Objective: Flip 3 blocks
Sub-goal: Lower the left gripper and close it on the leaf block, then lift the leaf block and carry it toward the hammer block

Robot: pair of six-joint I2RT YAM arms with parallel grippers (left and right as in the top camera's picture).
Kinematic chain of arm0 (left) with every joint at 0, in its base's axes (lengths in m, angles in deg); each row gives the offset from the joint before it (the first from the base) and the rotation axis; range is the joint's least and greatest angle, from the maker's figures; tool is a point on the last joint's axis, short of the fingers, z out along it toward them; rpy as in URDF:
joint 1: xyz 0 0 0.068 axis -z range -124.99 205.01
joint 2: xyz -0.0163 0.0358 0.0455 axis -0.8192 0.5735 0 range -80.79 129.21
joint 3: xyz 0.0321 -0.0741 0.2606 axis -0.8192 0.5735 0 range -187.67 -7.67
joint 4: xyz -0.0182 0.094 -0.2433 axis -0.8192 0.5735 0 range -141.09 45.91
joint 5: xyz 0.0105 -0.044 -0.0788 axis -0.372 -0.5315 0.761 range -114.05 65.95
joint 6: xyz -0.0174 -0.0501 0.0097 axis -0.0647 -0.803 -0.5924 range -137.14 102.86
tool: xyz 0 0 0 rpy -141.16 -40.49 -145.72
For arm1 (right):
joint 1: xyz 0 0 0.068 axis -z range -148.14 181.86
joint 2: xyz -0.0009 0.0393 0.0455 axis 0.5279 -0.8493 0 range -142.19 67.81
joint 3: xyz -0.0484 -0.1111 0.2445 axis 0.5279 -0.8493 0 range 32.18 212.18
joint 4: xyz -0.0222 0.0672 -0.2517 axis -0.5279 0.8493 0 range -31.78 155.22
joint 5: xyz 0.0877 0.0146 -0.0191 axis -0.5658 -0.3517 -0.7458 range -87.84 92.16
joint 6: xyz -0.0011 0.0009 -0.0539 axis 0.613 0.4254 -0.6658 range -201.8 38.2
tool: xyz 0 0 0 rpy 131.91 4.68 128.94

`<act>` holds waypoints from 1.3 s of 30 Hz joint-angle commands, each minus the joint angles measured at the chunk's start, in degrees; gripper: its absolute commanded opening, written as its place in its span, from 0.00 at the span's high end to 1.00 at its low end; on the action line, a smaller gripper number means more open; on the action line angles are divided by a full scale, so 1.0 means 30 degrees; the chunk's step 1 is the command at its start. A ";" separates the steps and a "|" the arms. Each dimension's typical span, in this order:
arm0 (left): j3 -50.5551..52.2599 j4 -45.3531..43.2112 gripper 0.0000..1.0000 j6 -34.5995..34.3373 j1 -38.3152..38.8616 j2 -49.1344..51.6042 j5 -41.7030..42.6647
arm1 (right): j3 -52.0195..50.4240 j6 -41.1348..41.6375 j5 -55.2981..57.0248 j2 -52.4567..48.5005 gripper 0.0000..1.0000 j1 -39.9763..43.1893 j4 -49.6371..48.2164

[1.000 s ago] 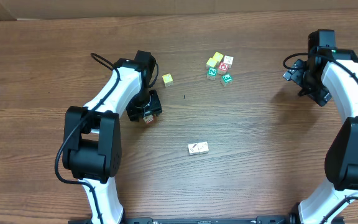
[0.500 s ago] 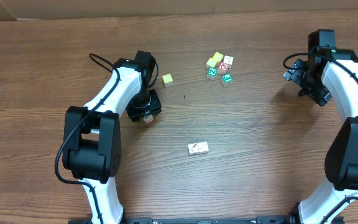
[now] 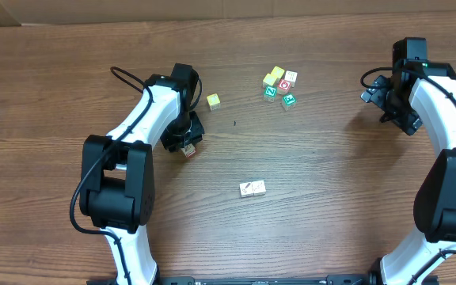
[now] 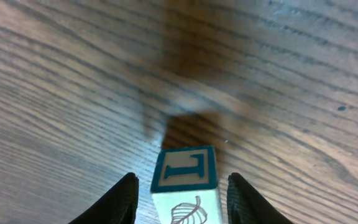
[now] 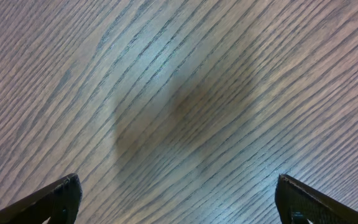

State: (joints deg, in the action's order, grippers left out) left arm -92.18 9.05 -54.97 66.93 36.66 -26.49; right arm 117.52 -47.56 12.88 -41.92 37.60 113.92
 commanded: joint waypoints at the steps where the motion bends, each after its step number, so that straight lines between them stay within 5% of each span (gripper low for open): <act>1: 0.0138 -0.0182 0.65 -0.0240 0.0036 0.0131 0.0168 | 0.0291 -0.0066 0.0051 0.0605 0.00 0.0000 -0.0044; 39: 0.0794 -0.0401 0.67 0.1989 0.0197 0.0131 0.0838 | 0.0291 -0.0066 0.0051 0.0605 0.00 0.0000 -0.0044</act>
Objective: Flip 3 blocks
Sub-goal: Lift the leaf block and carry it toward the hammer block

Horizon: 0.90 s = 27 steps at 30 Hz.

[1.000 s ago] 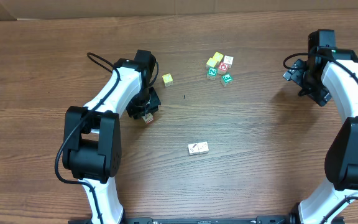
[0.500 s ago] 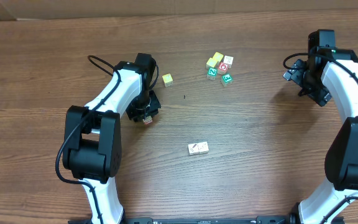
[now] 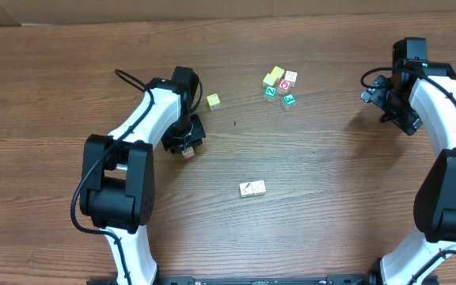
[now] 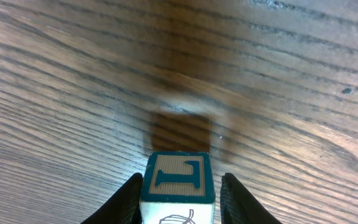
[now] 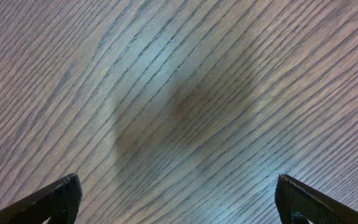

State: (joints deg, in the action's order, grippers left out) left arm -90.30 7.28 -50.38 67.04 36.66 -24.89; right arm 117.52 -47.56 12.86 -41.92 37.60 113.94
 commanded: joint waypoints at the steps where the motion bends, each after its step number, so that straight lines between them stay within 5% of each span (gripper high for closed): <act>1: 0.0168 0.0299 0.66 0.0459 0.0160 0.0131 0.0299 | 0.0291 -0.0066 0.0058 0.0605 0.00 0.0000 -0.0051; 12: 0.0168 0.0692 0.67 0.1566 0.0160 0.0131 0.0299 | 0.0291 -0.0066 0.0058 0.0605 0.00 0.0000 -0.0051; 15: 0.0168 0.0918 0.76 0.1967 0.0160 0.0131 0.0306 | 0.0291 -0.0066 0.0051 0.0605 0.00 0.0000 -0.0051; 27: 0.0168 0.2004 0.83 0.2521 0.0517 -0.0379 0.0284 | 0.0291 -0.0066 0.0058 0.0605 0.00 0.0000 -0.0051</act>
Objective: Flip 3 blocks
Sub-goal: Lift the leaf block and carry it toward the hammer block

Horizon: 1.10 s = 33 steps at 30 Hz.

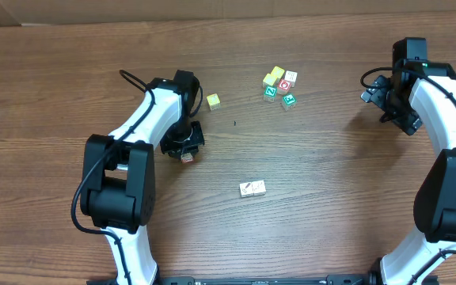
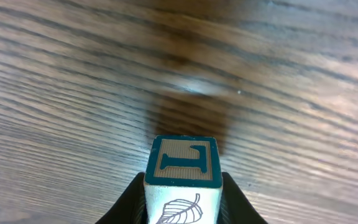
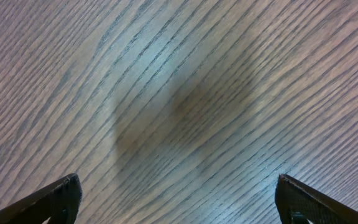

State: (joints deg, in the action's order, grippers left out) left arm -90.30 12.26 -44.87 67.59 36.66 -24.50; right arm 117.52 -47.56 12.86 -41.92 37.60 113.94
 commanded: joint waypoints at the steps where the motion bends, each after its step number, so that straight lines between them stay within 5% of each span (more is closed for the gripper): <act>1: 0.0168 0.0495 0.84 0.0692 0.0408 -0.0532 0.0153 | 0.0291 -0.0066 0.0058 0.0605 0.00 0.0000 -0.0051; 17: 0.0444 0.2805 0.78 0.0648 0.2528 -0.3045 0.0510 | 0.0291 -0.0066 0.0058 0.0605 0.00 0.0000 -0.0051; 33: 0.1887 0.2528 0.75 -0.2841 0.6317 -0.3045 0.1166 | 0.0291 -0.0066 0.0058 0.0605 0.00 0.0000 -0.0051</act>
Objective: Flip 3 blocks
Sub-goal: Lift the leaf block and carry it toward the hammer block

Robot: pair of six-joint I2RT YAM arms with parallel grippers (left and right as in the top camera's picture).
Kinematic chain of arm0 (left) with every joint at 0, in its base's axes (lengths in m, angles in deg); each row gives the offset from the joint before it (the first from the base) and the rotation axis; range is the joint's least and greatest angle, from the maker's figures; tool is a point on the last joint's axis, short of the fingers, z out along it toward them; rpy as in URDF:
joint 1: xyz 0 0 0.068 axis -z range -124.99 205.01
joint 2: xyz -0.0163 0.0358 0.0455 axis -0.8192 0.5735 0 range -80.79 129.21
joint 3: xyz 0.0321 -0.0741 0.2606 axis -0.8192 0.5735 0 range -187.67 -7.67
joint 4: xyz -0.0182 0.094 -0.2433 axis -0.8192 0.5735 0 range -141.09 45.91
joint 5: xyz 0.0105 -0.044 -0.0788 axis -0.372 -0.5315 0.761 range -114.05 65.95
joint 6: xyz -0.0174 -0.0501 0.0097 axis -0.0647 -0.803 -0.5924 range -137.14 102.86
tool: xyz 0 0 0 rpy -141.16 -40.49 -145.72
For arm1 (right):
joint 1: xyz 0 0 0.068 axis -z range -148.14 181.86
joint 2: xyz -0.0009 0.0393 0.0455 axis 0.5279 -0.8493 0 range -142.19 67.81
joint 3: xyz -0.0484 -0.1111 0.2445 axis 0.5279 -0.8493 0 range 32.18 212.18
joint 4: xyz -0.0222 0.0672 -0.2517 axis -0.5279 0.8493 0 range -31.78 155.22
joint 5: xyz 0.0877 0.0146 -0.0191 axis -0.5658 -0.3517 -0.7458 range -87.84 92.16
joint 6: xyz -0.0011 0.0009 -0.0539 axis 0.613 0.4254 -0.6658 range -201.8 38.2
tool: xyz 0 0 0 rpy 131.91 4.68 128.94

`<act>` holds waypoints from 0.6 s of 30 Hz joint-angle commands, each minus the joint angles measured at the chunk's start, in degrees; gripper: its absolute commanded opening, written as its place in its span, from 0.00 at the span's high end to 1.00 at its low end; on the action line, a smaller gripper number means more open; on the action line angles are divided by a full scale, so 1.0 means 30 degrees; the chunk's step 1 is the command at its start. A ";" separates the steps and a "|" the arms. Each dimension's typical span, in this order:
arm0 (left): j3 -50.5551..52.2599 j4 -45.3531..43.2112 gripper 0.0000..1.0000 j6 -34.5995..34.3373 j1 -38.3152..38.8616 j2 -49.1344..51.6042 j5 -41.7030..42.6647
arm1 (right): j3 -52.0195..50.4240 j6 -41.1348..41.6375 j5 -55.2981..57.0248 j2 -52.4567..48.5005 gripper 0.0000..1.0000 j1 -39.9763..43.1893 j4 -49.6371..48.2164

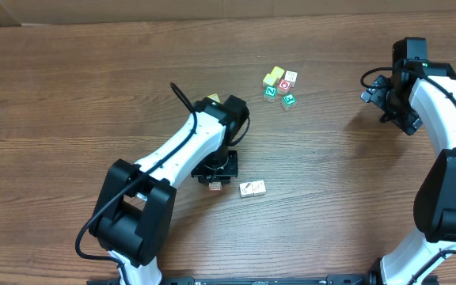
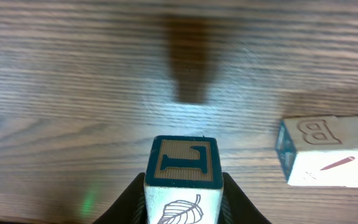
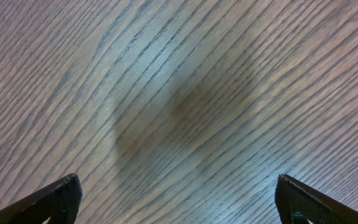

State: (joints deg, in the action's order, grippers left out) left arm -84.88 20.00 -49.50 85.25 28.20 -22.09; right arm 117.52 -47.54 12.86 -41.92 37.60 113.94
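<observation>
My left gripper is shut on a wooden block with a teal-framed letter face and a leaf drawing, held above the table. In the overhead view the left gripper hangs just left of a pair of white blocks lying side by side; in the left wrist view that pair shows a letter B. A cluster of several coloured blocks sits at the back. My right gripper is open over bare wood at the far right.
The wooden table spans the whole view. A small yellow block peeks out beside the left arm's wrist. The left arm's cable loops above its wrist.
My left gripper, still shut on the leaf block, has moved right and toward the front, from the table's left-middle to just left of the white block pair. The right arm has not moved.
The left gripper's fingers stood apart on either side of the leaf block on the table left of middle. Then they were closer on it, then shut on it. Now the block is held beside the white pair. The right gripper stayed open and still throughout.
</observation>
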 commanded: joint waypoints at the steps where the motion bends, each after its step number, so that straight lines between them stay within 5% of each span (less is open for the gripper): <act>1: 0.0080 -0.0117 0.75 -0.1457 0.0576 -0.0226 0.0379 | 0.0291 -0.0073 0.0058 0.0605 0.00 0.0000 -0.0051; 18: 0.0087 -0.0488 0.75 -0.2900 0.1719 -0.0226 0.0153 | 0.0291 -0.0073 0.0058 0.0605 0.00 0.0000 -0.0051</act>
State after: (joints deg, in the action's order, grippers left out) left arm -84.88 18.56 -56.21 89.53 28.20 -21.26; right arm 117.52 -47.54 12.86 -41.92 37.60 113.94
